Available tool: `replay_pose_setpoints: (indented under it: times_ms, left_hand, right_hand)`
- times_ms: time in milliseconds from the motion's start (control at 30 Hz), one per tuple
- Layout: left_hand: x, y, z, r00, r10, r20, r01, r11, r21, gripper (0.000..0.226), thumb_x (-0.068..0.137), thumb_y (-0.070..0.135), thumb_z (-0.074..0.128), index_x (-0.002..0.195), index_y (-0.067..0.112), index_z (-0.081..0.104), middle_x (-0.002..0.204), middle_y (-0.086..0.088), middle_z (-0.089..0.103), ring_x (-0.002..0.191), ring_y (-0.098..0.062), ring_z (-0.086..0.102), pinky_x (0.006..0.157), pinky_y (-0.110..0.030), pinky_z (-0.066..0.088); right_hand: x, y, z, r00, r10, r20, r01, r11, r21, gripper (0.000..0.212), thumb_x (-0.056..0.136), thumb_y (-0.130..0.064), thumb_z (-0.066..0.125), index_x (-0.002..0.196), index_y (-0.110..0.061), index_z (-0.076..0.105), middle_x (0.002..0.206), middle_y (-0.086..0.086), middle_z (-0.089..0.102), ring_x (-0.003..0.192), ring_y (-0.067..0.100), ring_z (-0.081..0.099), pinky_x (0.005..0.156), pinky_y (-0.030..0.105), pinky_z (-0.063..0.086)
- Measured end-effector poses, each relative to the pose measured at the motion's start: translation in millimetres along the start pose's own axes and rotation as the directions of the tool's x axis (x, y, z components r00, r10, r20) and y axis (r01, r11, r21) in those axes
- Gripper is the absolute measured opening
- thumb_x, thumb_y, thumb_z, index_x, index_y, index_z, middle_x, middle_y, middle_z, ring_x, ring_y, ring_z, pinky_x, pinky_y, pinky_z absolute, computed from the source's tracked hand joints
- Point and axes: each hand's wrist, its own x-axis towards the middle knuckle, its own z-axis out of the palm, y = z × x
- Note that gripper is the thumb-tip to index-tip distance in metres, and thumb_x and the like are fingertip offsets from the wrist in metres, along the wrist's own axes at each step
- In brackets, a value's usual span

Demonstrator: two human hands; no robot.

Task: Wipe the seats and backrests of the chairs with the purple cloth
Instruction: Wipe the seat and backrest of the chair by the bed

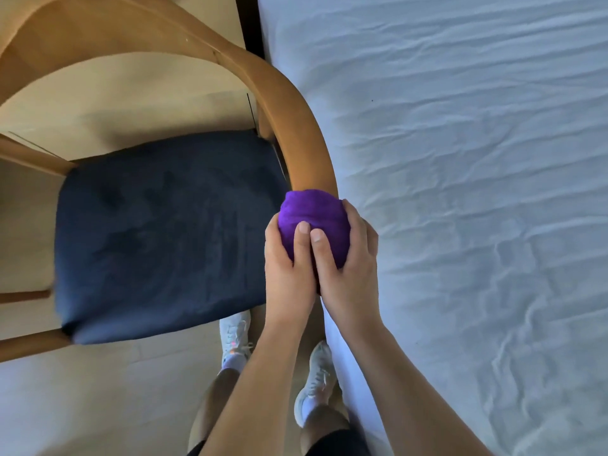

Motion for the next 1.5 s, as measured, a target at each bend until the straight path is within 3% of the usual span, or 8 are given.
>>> replay_pose_setpoints:
  times_ms: [233,467,600,800,933,1067,1267,1500]
  left_hand:
    - [27,8,-3,0.998,-0.033,0.058,0.034,0.999,-0.018,0.028,0.102,0.043,0.046,0.128,0.035,0.051,0.104,0.026,0.064,0.097,0.006,0.063,0.076,-0.016,0.053]
    - [77,38,-30,0.947,-0.135,0.293,0.105,0.988,0.117,0.022,0.099,0.034,0.051,0.119,0.028,0.059,0.106,0.012,0.068,0.098,-0.002,0.064,0.079,-0.024,0.049]
    - [109,60,-38,0.917,-0.134,0.375,0.032,0.963,0.267,0.022,0.092,0.034,0.047,0.11,0.031,0.058,0.109,0.01,0.063,0.097,-0.004,0.061,0.075,-0.024,0.045]
    - [183,85,-37,0.905,0.285,0.315,-0.423,0.678,0.601,0.032,0.102,0.029,0.048,0.13,0.02,0.058,0.138,0.003,0.049,0.123,-0.011,0.051,0.098,-0.032,0.045]
    - [233,100,-30,0.832,0.303,0.465,-0.554,0.49,0.673,0.034,0.101,0.022,0.053,0.133,0.01,0.06,0.156,-0.002,0.034,0.141,-0.019,0.036,0.11,-0.036,0.036]
    - [247,102,-31,0.798,0.339,0.499,-0.602,0.494,0.627,0.025,0.1,0.022,0.056,0.117,0.007,0.066,0.148,0.005,0.046,0.128,-0.014,0.052,0.087,-0.024,0.04]
    - [258,105,-38,0.78,0.356,0.514,-0.62,0.548,0.561,0.018,0.098,0.018,0.059,0.108,0.009,0.07,0.139,0.008,0.055,0.129,-0.006,0.049,0.088,-0.024,0.047]
    - [277,123,-47,0.881,0.236,0.411,-0.403,0.828,0.39,0.026,0.096,0.01,0.054,0.107,0.019,0.075,0.115,0.014,0.071,0.108,0.001,0.061,0.095,-0.022,0.049]
  right_hand:
    - [23,-16,0,1.0,0.002,0.028,-0.001,0.999,-0.044,0.061,0.092,-0.049,0.057,0.148,-0.031,0.038,0.144,0.002,0.04,0.125,0.021,0.049,0.103,0.041,0.047]
    - [38,-46,12,0.999,0.047,-0.014,-0.047,0.819,-0.572,0.063,0.097,-0.059,0.041,0.153,-0.039,0.022,0.161,0.006,0.012,0.144,0.041,0.019,0.111,0.057,0.034]
    - [27,-59,29,0.989,0.145,-0.039,-0.142,0.817,-0.559,0.082,0.089,-0.068,0.042,0.154,-0.033,0.008,0.16,0.008,0.01,0.143,0.041,0.018,0.105,0.057,0.042]
    - [30,-60,43,0.974,0.146,-0.172,-0.22,0.788,-0.575,0.093,0.073,-0.072,0.065,0.15,-0.034,0.029,0.156,0.005,0.027,0.13,0.04,0.036,0.092,0.049,0.05]
    - [31,-58,50,0.965,0.134,-0.225,-0.245,0.763,-0.598,0.09,0.07,-0.061,0.074,0.146,-0.029,0.039,0.151,0.009,0.037,0.12,0.041,0.046,0.082,0.05,0.056]
    - [44,-61,59,0.956,0.135,-0.26,-0.274,0.723,-0.634,0.088,0.067,-0.057,0.073,0.143,-0.025,0.043,0.148,0.009,0.041,0.114,0.042,0.047,0.078,0.054,0.056]
    - [99,-78,76,0.979,0.055,-0.196,-0.181,0.677,-0.714,0.089,0.065,-0.058,0.074,0.141,-0.024,0.042,0.146,0.008,0.04,0.117,0.042,0.046,0.079,0.055,0.052]
    - [188,-99,105,0.996,-0.093,-0.014,0.051,0.662,-0.748,0.088,0.063,-0.054,0.076,0.139,-0.024,0.044,0.145,0.005,0.042,0.118,0.04,0.045,0.084,0.05,0.047]
